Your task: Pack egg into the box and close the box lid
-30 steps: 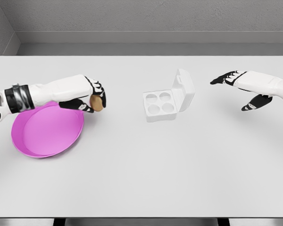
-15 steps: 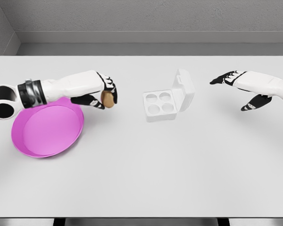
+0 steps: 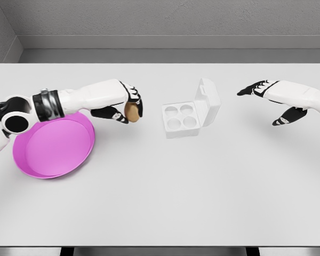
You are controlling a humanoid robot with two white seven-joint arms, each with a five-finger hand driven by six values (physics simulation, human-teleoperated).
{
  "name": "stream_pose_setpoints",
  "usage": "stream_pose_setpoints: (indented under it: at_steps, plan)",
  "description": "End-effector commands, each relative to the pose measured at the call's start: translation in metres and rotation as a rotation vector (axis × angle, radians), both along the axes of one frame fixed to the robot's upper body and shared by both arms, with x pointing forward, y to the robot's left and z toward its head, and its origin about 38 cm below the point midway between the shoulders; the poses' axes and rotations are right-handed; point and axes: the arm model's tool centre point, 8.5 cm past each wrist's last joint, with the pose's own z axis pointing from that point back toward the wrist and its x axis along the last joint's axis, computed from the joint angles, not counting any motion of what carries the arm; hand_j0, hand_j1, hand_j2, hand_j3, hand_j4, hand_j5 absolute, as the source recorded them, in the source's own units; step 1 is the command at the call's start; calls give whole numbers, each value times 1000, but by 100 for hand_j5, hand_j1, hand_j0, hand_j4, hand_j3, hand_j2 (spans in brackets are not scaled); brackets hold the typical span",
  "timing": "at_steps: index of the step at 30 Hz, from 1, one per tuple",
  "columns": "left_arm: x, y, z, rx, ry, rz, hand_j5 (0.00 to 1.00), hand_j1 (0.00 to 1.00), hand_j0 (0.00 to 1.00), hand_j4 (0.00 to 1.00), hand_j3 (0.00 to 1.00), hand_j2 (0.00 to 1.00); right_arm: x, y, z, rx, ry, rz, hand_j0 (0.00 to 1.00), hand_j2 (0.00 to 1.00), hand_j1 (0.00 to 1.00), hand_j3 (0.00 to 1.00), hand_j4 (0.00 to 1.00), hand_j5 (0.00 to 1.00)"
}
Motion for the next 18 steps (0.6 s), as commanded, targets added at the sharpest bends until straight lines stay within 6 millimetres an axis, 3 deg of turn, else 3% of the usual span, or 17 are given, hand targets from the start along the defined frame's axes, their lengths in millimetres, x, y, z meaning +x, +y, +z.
stream_pose_setpoints:
  at_steps: [1, 18]
  plan:
    - [3, -5, -1, -16, 8, 1, 43, 43, 43, 43, 43, 43, 0, 0, 1, 6, 1, -3, 100, 100, 100, 100, 100, 100]
    - [16, -35, -1, -67, 26, -13, 43, 43, 43, 43, 43, 43, 0, 0, 0, 7, 1, -2, 100, 100, 100, 100, 100, 100]
